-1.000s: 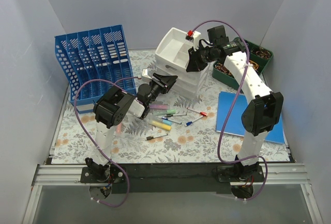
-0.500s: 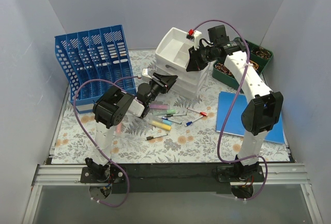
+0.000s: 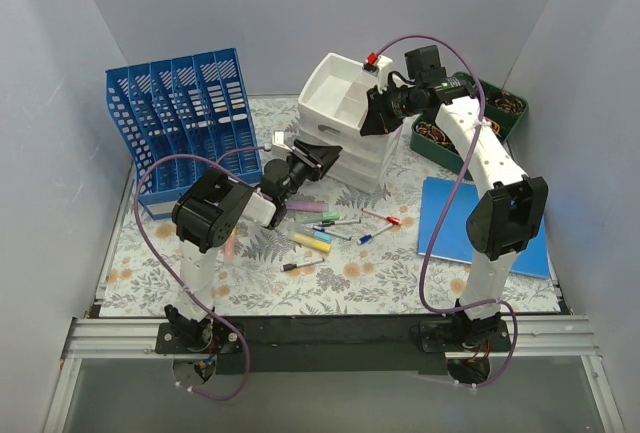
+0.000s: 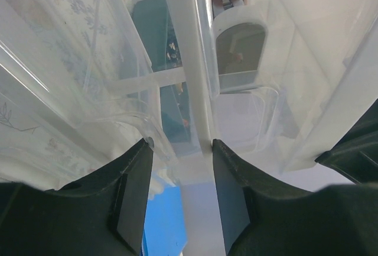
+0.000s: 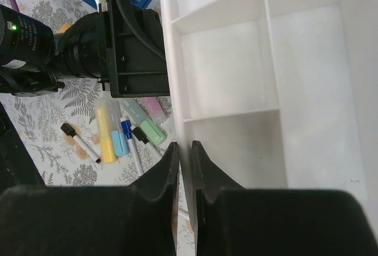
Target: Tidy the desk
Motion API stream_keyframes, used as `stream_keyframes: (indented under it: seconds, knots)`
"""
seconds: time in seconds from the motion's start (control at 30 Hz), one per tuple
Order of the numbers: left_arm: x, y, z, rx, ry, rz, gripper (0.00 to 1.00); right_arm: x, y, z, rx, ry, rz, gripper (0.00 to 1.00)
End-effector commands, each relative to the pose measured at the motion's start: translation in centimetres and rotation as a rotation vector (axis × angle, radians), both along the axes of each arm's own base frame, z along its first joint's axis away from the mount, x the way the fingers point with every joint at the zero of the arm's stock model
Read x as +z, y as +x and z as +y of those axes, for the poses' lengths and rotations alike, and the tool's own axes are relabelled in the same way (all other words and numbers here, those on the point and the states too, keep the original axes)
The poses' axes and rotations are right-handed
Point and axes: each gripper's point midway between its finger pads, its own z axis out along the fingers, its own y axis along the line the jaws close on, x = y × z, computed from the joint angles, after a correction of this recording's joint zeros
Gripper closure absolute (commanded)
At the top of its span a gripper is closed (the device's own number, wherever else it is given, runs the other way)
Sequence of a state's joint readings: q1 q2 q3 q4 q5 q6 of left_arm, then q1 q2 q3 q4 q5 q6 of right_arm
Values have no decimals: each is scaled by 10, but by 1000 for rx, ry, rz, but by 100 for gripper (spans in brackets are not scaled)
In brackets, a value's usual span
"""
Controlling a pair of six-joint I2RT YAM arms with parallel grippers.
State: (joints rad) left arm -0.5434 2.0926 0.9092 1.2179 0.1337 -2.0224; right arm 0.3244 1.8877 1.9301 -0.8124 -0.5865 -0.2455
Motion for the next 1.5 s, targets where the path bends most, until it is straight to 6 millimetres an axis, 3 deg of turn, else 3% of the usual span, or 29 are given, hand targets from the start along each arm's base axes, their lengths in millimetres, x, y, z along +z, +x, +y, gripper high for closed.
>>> stream_keyframes:
  seconds: [0.0, 0.63, 0.9, 1.1, 1.27, 1.4, 1.43, 1.47]
  knots:
    - [187, -83, 26, -88, -336, -656, 62, -32, 47, -34, -160, -87, -19, 99]
    - [164, -96, 28, -120, -298, -591, 61, -43, 62, -39, -200, -110, -17, 99]
    - [165, -103, 32, -123, -287, -594, 60, -45, 60, -38, -197, -111, -11, 99]
    - [152, -107, 42, -80, -255, -562, 45, -44, 56, -36, -181, -100, -7, 99]
    - [146, -96, 55, -19, -268, -511, 31, -47, 52, -36, -166, -94, 1, 99]
    - [137, -88, 47, -57, -222, -459, 28, -45, 51, -35, -158, -92, -4, 99]
    - [127, -79, 39, -69, -177, -403, 25, -45, 51, -34, -157, -91, -3, 99]
    - [131, -80, 36, -83, -150, -401, 20, -44, 51, -34, -157, -90, -6, 99]
